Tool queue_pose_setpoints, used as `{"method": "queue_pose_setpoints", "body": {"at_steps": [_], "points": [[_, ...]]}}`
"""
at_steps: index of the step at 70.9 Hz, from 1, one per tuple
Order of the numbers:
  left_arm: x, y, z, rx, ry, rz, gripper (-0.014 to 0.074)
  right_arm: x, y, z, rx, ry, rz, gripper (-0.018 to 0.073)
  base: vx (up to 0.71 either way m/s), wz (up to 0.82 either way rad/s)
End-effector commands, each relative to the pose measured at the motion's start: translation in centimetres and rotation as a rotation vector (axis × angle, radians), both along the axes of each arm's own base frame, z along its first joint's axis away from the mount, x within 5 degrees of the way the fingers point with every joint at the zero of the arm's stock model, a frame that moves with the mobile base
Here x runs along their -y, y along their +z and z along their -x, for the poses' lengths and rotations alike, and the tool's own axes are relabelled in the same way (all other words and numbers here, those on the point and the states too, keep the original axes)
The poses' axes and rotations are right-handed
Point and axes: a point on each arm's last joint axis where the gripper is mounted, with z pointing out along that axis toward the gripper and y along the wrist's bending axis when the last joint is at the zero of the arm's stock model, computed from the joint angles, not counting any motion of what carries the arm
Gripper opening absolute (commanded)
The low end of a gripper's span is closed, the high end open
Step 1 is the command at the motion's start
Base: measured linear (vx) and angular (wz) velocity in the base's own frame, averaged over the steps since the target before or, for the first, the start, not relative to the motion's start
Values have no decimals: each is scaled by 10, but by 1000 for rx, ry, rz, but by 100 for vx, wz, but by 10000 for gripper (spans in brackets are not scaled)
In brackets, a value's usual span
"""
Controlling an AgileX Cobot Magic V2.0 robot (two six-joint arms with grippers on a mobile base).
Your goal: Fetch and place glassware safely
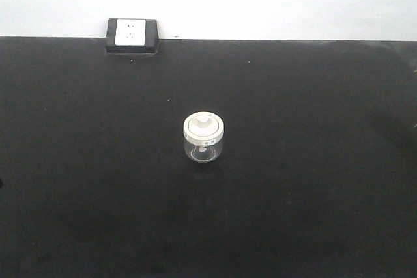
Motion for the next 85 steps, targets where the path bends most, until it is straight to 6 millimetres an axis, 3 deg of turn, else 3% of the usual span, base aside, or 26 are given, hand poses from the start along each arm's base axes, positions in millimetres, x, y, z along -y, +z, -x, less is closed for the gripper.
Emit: {"method": "queue_pose_setpoints", "body": {"at_steps": [1,16,85], "points": [[0,17,0,109,-5,19,-7,1,7,7,73,9,3,-3,0,0],[0,17,0,109,-5,19,-7,9,5,15,60,-47,16,-3,0,0],[0,17,0,109,-5,19,-7,10,4,15,54,-54,21,-3,0,0]]}}
